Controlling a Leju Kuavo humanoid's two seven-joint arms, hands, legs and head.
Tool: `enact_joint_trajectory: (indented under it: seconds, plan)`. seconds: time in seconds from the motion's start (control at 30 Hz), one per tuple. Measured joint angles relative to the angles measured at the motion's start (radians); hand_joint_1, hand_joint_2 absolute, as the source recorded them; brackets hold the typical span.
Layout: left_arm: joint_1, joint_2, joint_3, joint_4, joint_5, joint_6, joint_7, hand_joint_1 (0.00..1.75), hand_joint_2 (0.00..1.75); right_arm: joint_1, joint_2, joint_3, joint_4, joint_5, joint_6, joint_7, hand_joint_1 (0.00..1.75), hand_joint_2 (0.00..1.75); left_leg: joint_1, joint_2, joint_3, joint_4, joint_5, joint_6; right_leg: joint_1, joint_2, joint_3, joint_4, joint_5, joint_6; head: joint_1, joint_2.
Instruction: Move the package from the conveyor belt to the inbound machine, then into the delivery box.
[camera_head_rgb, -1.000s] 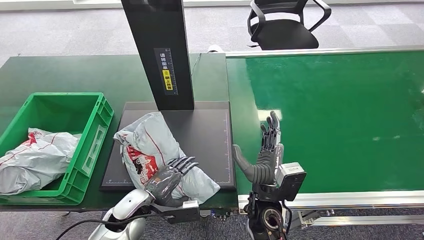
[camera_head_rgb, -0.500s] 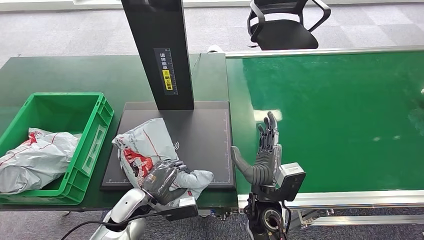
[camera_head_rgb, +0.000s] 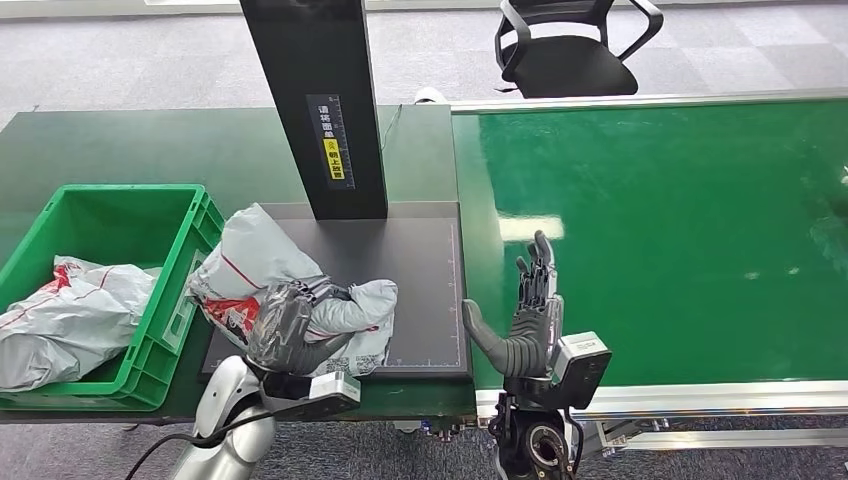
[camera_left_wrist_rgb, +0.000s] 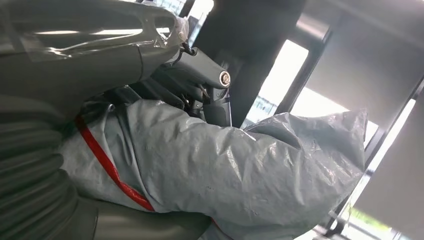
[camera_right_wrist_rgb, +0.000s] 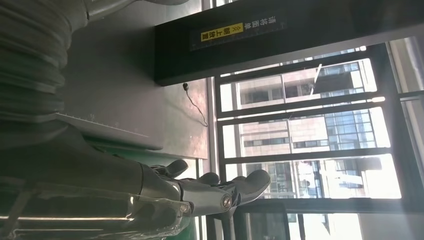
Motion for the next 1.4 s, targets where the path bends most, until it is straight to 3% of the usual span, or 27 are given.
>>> enact_joint_trajectory:
  seconds: [0.33, 0.43, 0.57, 0.67, 0.8, 1.03, 1.2, 1.4]
  plan:
    - [0.018, 0.005, 0.057, -0.301, 0.129, 0.109, -0.093, 1.75, 1.75, 0.004, -0.002, -0.006, 0.000, 0.002, -0.004, -0.006, 0.00, 1.75, 0.000, 0.000, 0.000, 0.000, 0.000, 0.000, 0.000, 0.000, 0.000, 0.000, 0.000, 0.000, 0.000, 0.000]
    - [-0.001, 0.017, 0.095, -0.353, 0.137, 0.110, -0.074, 1.75, 1.75, 0.008, -0.002, -0.011, 0.000, 0.008, -0.001, -0.009, 0.00, 1.75, 0.000, 0.000, 0.000, 0.000, 0.000, 0.000, 0.000, 0.000, 0.000, 0.000, 0.000, 0.000, 0.000, 0.000]
    - [-0.102, 0.048, 0.189, -0.351, 0.132, 0.045, 0.016, 1.75, 1.75, 0.015, 0.000, -0.016, -0.009, 0.022, 0.011, -0.010, 0.00, 1.75, 0.001, 0.000, 0.000, 0.000, 0.001, 0.000, 0.001, 0.000, 0.000, 0.000, 0.000, 0.000, 0.000, 0.000]
    - [-0.214, 0.082, 0.277, -0.275, 0.145, -0.027, 0.058, 1.75, 1.75, 0.016, 0.003, -0.016, -0.014, 0.024, 0.015, -0.009, 0.00, 1.75, 0.001, 0.000, 0.001, 0.000, 0.002, -0.001, 0.001, 0.000, 0.000, 0.001, 0.001, -0.001, 0.000, 0.000]
    - [-0.375, 0.150, 0.393, -0.063, 0.158, -0.104, 0.083, 1.75, 1.75, 0.018, 0.003, -0.014, -0.014, 0.023, 0.016, -0.007, 0.00, 1.75, 0.002, 0.002, 0.001, 0.000, 0.002, -0.002, 0.002, 0.002, -0.001, 0.002, 0.002, -0.002, 0.000, 0.000]
    - [-0.588, 0.270, 0.496, 0.361, 0.092, -0.095, 0.148, 1.75, 1.75, 0.030, 0.002, -0.009, -0.016, 0.020, 0.026, -0.006, 0.00, 1.75, 0.002, 0.005, -0.001, 0.000, 0.003, -0.003, 0.002, 0.004, -0.004, 0.002, 0.002, -0.003, -0.001, 0.000]
    - [-0.639, 0.317, 0.538, 0.565, 0.051, -0.109, 0.231, 1.75, 1.75, 0.044, 0.003, -0.010, -0.032, 0.021, 0.035, -0.005, 0.00, 1.75, 0.002, 0.005, -0.002, 0.000, 0.002, -0.003, 0.002, 0.004, -0.006, 0.002, 0.002, -0.003, 0.000, 0.000]
    - [-0.646, 0.335, 0.561, 0.676, 0.031, -0.119, 0.262, 1.75, 1.75, 0.053, 0.003, -0.010, -0.046, 0.023, 0.040, -0.003, 0.00, 1.75, 0.002, 0.005, -0.003, 0.000, 0.002, -0.003, 0.002, 0.004, -0.006, 0.002, 0.002, -0.003, 0.000, 0.000]
